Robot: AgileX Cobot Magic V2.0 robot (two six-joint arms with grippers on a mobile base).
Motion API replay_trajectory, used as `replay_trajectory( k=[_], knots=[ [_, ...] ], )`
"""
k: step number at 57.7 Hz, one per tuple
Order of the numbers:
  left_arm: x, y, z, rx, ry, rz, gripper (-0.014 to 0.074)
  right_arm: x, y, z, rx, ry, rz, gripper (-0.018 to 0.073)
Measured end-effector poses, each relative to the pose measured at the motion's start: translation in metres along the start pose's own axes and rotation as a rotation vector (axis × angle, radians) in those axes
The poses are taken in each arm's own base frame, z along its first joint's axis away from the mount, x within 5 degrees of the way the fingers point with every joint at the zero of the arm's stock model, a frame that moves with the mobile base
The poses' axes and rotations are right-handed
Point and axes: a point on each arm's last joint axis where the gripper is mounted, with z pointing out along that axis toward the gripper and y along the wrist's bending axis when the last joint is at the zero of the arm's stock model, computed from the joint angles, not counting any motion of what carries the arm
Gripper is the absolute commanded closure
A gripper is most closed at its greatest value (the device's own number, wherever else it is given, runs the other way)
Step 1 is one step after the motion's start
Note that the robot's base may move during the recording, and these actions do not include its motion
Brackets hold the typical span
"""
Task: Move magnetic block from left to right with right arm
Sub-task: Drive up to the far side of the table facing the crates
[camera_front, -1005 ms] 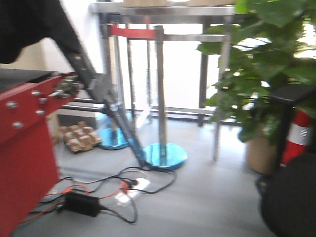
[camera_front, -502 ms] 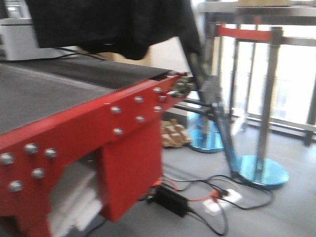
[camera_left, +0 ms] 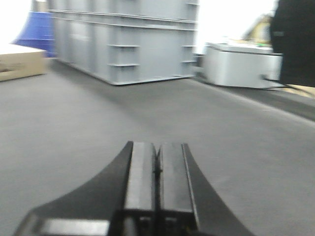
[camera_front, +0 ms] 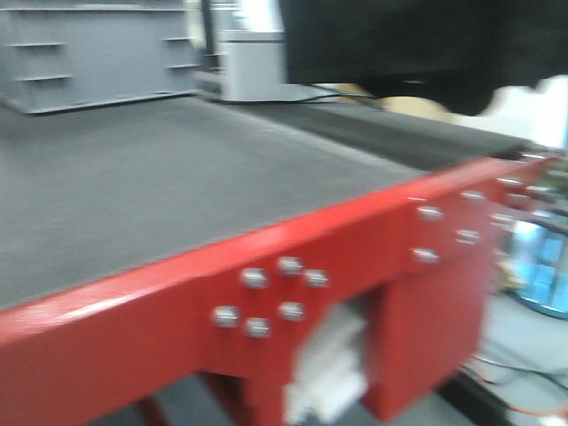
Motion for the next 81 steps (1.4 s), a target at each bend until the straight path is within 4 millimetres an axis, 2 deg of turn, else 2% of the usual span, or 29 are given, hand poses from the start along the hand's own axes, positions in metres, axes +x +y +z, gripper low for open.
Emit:
replay_trajectory(
  k=[81],
  knots=[
    [0.0000, 0.0000, 0.0000, 0.000, 0.000, 0.000, 0.0722, 0.0000, 0.0000, 0.0000, 0.000, 0.000, 0.000, 0.0235]
  ],
)
